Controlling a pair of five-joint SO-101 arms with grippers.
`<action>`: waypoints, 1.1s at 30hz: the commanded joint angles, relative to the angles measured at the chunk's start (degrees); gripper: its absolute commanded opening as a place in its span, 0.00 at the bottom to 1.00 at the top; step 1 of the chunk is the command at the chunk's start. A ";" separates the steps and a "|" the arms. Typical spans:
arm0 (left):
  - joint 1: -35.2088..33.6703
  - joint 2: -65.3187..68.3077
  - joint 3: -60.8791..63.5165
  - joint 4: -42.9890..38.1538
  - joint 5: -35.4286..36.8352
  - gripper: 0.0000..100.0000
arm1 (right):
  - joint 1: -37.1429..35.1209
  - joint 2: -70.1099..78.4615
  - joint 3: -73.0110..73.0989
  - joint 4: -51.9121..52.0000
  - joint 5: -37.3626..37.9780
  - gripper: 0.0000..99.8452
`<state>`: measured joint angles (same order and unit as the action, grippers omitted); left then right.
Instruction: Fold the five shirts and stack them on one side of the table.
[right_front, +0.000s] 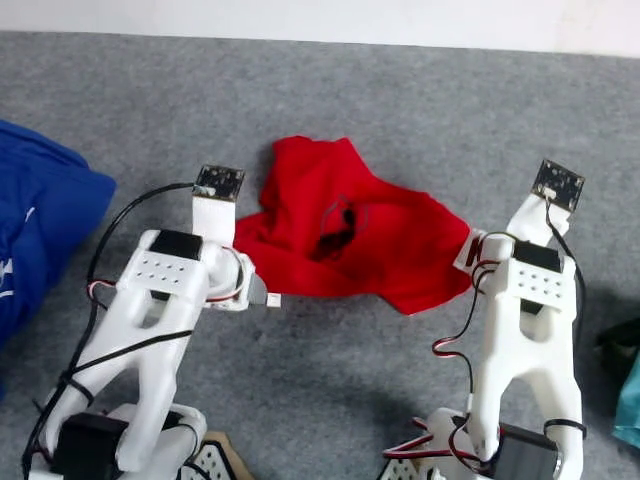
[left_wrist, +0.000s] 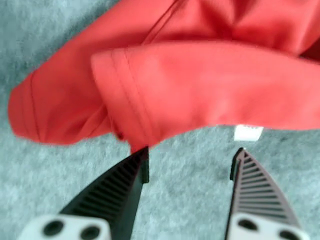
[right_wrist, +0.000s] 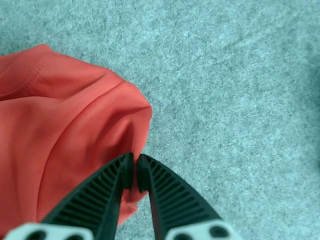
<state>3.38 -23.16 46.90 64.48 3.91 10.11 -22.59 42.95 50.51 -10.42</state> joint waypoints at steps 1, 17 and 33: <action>-3.30 -5.32 -0.22 3.60 -0.62 0.27 | -0.04 -1.54 0.04 -0.84 -0.44 0.01; -4.35 4.09 -0.75 -1.76 -0.35 0.27 | -0.31 -1.54 0.04 -0.84 -0.44 0.01; -1.80 5.05 -2.15 -7.65 -0.26 0.17 | -0.31 -1.54 0.04 -0.84 -0.44 0.01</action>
<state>0.13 -18.24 46.73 57.63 3.91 10.11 -22.59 42.95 50.51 -10.42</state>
